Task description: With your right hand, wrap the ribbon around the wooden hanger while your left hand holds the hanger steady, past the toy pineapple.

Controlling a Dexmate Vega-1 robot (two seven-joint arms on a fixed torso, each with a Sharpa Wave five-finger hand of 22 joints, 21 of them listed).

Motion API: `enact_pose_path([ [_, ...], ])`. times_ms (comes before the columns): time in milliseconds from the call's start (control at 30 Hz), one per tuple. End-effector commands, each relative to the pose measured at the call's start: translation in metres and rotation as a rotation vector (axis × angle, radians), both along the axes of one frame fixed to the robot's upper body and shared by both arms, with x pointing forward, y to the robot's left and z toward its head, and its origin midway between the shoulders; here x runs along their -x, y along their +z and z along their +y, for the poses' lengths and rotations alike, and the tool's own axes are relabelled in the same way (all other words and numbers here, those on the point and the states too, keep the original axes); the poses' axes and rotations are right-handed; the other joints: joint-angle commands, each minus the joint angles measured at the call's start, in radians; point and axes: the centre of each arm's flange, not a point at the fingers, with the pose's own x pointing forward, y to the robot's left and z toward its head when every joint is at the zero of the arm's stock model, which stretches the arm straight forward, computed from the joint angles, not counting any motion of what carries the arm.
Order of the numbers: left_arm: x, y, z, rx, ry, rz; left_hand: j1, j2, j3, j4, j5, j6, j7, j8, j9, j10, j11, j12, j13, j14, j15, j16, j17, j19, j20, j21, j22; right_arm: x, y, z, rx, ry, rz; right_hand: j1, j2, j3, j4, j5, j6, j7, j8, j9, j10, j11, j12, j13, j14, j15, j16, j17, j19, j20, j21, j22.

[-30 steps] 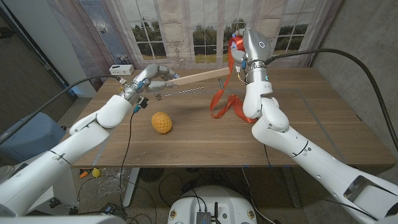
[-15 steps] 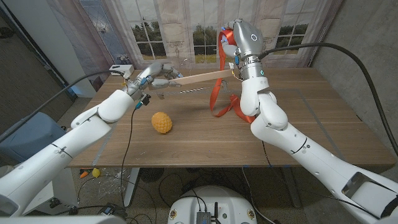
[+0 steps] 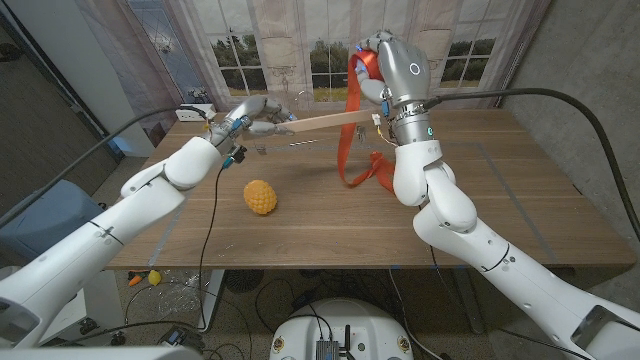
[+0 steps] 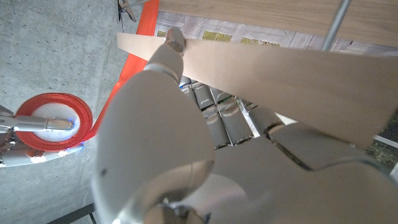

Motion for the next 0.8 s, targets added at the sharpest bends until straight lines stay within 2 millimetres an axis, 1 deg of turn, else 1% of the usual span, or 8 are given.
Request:
enact_pose_path([
  [33, -0.010, 0.011, -0.005, 0.000, 0.030, 0.003, 0.099, 0.101, 0.031, 0.020, 0.009, 0.027, 0.028, 0.008, 0.003, 0.009, -0.002, -0.004, 0.005, 0.067, -0.115, 0.000, 0.005, -0.007, -0.023, 0.010, 0.001, 0.032, -0.047, -0.015, -0.026, 0.016, -0.015, 0.193, 0.182, 0.011, 0.002, 0.007, 0.011, 0.000, -0.002, 0.001, 0.047, 0.039, 0.002, 0.005, 0.143, -0.217, 0.001, 0.001, -0.007, -0.115, 0.008, -0.001],
  [233, -0.015, 0.020, -0.012, 0.003, 0.022, -0.013, 0.099, 0.100, 0.033, 0.020, 0.009, 0.026, 0.027, 0.006, 0.004, 0.012, 0.000, -0.006, 0.005, 0.067, -0.115, -0.001, 0.007, -0.008, -0.023, 0.013, 0.000, 0.044, -0.073, -0.017, -0.038, 0.003, 0.009, 0.193, 0.182, 0.012, 0.002, 0.007, 0.011, -0.002, -0.004, 0.001, 0.047, 0.039, 0.000, 0.007, 0.143, -0.216, 0.001, 0.002, -0.009, -0.115, 0.011, -0.004],
  [400, -0.019, 0.031, -0.018, 0.000, 0.016, -0.022, 0.099, 0.099, 0.034, 0.019, 0.009, 0.027, 0.028, 0.005, 0.005, 0.011, 0.000, -0.007, 0.007, 0.065, -0.115, -0.003, 0.008, -0.008, -0.023, 0.015, 0.000, 0.046, -0.093, -0.020, -0.059, -0.009, 0.049, 0.193, 0.182, 0.013, 0.002, 0.007, 0.012, -0.002, -0.005, 0.000, 0.049, 0.038, -0.001, 0.009, 0.143, -0.217, 0.001, 0.003, -0.011, -0.115, 0.014, -0.008],
  [633, -0.021, 0.044, -0.024, 0.006, 0.013, -0.049, 0.099, 0.098, 0.036, 0.019, 0.009, 0.029, 0.027, 0.003, 0.006, 0.015, -0.001, -0.009, 0.009, 0.067, -0.115, -0.005, 0.010, -0.008, -0.023, 0.018, 0.000, 0.033, -0.118, -0.023, -0.074, 0.009, 0.165, 0.192, 0.182, 0.014, 0.002, 0.007, 0.014, 0.000, -0.007, 0.000, 0.047, 0.038, -0.003, 0.012, 0.143, -0.216, 0.000, 0.004, -0.013, -0.115, 0.019, -0.012],
  [800, -0.017, 0.052, -0.027, 0.027, 0.015, -0.092, 0.099, 0.098, 0.037, 0.019, 0.009, 0.029, 0.027, 0.002, 0.007, 0.014, -0.002, -0.011, 0.009, 0.069, -0.116, -0.005, 0.012, -0.009, -0.023, 0.019, -0.001, 0.022, -0.130, -0.024, -0.094, 0.038, 0.217, 0.192, 0.182, 0.014, 0.003, 0.007, 0.016, 0.000, -0.007, -0.001, 0.048, 0.037, -0.004, 0.013, 0.143, -0.216, -0.001, 0.005, -0.015, -0.115, 0.021, -0.015],
])
